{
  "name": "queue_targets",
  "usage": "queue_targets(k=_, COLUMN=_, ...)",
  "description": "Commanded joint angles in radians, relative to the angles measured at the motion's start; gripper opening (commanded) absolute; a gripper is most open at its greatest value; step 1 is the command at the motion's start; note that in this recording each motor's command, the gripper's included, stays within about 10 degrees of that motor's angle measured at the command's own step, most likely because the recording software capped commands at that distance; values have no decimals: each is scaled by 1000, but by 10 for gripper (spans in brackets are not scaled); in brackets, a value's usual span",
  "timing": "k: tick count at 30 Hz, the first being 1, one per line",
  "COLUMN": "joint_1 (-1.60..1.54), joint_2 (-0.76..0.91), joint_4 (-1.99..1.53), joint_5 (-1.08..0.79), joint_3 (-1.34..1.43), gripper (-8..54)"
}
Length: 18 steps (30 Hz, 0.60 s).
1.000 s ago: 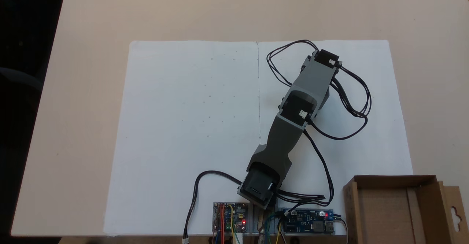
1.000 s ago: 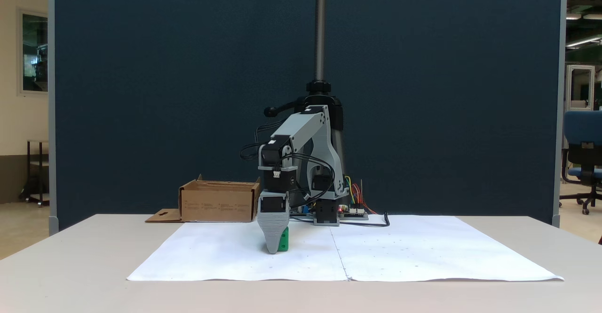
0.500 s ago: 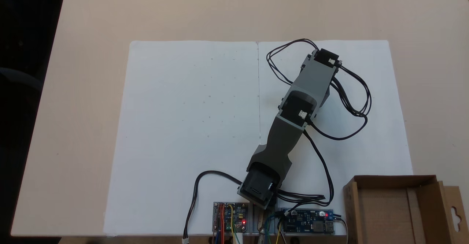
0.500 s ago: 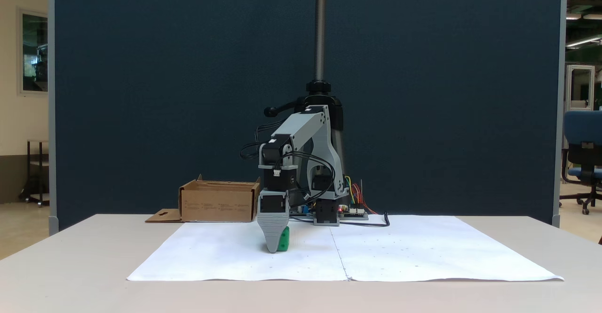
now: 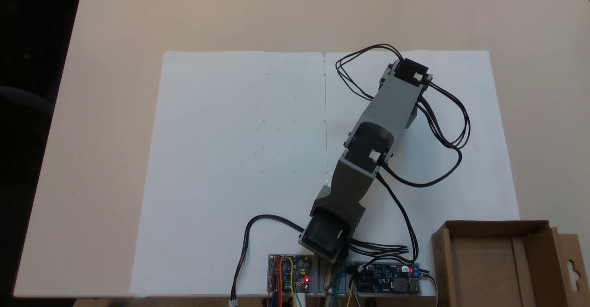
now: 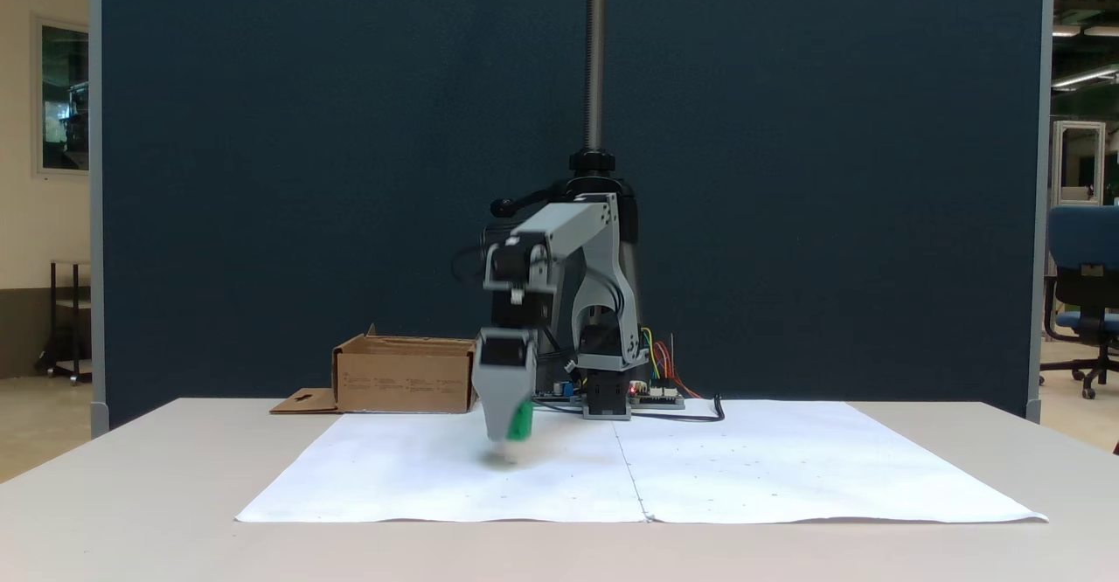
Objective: Grasp a green dice and put it in the bin.
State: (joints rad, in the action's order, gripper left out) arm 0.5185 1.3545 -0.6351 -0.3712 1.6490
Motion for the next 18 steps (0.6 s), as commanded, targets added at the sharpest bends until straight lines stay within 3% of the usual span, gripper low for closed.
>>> queue_targets(k=1, joint_1=35, joint_2=104, joint_4=48, joint_5=109, joint_3=-61, gripper=119)
queue_targets(k=6, joint_1=261, joint_2=298, joint_4=49, joint_5=276, joint_3=-127, gripper=119)
queue_targets(k=18, joint_1=942, joint_2=291, joint_4=43, joint_5=268, joint_3=-253, gripper=119)
